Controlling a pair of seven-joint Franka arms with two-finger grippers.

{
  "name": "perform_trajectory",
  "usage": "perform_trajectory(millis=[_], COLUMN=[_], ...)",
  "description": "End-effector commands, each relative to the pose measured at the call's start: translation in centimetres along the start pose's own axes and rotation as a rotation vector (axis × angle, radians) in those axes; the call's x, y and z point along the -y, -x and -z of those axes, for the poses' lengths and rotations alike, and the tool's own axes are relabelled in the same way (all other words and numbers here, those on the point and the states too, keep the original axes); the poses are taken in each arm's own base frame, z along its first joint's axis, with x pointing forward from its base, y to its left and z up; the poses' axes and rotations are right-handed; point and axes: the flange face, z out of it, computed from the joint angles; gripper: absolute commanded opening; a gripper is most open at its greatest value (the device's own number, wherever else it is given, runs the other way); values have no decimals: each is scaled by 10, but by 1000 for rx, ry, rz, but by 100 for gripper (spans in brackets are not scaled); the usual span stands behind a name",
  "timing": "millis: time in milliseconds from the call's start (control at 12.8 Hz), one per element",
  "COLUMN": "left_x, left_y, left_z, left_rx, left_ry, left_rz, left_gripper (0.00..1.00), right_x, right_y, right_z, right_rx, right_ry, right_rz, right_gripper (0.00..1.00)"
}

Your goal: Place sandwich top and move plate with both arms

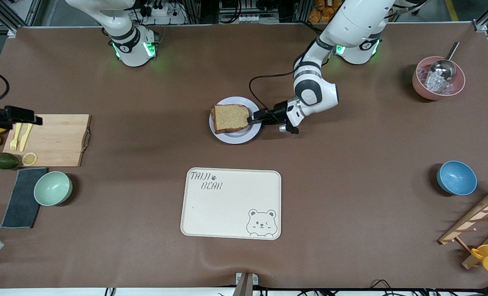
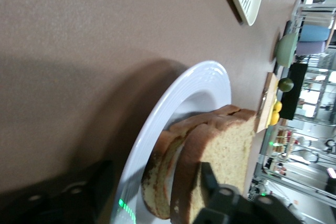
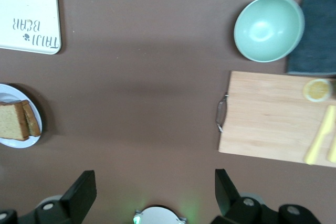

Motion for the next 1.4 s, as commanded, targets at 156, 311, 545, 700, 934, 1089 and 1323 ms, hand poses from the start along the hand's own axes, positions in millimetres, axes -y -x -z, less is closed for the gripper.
perform_trajectory(millis=[156, 311, 545, 700, 934, 1089, 1323], left_x=[3, 0, -8, -17, -28, -40, -62], left_y=[6, 3, -2, -10, -28, -44, -73], left_z=[0, 3, 9, 15, 24, 32, 33], left_rx=[-21, -29, -55, -81, -118, -149, -195], left_ry=[-18, -11, 7, 26, 53, 80, 122], left_rz=[-6, -7, 3, 9, 5, -4, -31], left_gripper=[0, 0, 0, 0, 0, 0, 0], right_x=[39, 41, 53, 51, 51, 51, 52], right_y=[48, 41, 48, 47, 47, 46, 44], right_z=[53, 50, 45, 44, 41, 38, 33], right_rx=[-89, -154, -185, -187, -182, -175, -170], right_ry=[82, 85, 106, 106, 105, 104, 103], right_rz=[-78, -63, -54, -60, -62, -62, -67], right_gripper=[100, 100, 100, 100, 100, 100, 100])
